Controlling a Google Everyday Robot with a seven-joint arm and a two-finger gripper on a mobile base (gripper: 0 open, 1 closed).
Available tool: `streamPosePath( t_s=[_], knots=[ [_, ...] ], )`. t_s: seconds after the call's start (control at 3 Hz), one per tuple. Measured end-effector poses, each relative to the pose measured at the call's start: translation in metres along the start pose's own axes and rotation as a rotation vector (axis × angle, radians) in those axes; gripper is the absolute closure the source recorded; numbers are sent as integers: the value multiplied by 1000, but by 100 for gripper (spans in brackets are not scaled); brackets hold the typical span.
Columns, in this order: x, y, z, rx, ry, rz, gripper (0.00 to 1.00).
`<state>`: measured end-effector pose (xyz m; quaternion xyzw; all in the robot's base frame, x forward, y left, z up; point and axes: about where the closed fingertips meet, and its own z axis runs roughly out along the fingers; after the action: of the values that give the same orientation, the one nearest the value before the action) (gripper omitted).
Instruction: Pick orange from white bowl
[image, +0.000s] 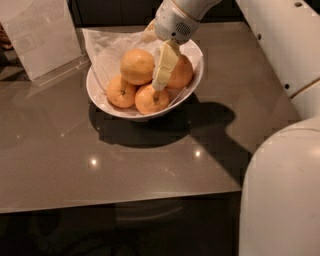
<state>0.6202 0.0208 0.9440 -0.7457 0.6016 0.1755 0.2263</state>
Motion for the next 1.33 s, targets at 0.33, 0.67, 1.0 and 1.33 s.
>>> streamPosePath(
  t_s=[0.33,0.67,1.0,1.33],
  knots=[
    [-2,-8,16,-32,-34,11,0],
    [-3,-14,27,-52,-59,29,0],
    [-3,-14,27,-52,-59,29,19],
    [-3,-14,27,-52,-59,29,42]
  ],
)
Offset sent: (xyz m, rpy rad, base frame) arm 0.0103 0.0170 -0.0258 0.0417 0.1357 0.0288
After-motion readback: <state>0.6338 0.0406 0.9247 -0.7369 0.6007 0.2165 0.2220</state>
